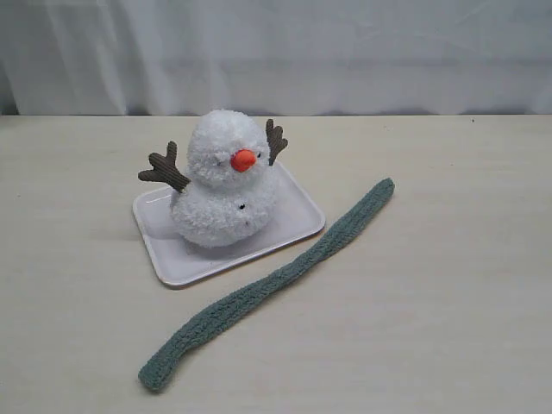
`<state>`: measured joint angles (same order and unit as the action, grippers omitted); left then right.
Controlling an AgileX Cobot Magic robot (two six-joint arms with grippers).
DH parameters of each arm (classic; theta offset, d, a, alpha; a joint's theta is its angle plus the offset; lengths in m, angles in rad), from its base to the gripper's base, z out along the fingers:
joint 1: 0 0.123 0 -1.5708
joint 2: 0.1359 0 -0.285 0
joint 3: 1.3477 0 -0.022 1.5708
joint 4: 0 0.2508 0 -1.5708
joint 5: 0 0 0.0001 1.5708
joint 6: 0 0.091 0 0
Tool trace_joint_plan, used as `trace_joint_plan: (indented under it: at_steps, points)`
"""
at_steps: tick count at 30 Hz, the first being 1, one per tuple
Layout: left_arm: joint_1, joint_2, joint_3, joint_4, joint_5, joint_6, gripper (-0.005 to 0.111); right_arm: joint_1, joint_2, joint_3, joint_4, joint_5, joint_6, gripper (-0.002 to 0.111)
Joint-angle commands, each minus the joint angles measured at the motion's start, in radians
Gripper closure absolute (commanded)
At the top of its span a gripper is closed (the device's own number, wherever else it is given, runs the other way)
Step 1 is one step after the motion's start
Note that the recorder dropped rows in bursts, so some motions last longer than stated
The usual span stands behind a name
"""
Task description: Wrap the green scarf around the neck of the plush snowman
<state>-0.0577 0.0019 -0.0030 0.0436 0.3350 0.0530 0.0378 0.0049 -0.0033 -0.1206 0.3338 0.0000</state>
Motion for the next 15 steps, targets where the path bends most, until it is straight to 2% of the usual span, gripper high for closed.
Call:
trace_joint_plan:
  at_steps: [1, 7, 11, 15]
  points:
    - [-0.003, -0.002, 0.003, -0.002, -0.012, -0.002, 0.107, -0.006, -0.005, 0.003, 0.001, -0.113, 0.000, 0.104]
    - [-0.003, -0.002, 0.003, -0.002, -0.012, -0.002, 0.107, -0.006, -0.005, 0.003, 0.001, -0.355, 0.000, 0.104]
    - [-0.003, -0.002, 0.003, -0.002, -0.012, -0.002, 0.107, -0.006, -0.005, 0.003, 0.022, -0.668, 0.016, 0.104]
    - [-0.003, -0.002, 0.003, -0.002, -0.012, -0.002, 0.107, -0.001, -0.005, 0.003, 0.038, -0.887, 0.242, 0.104]
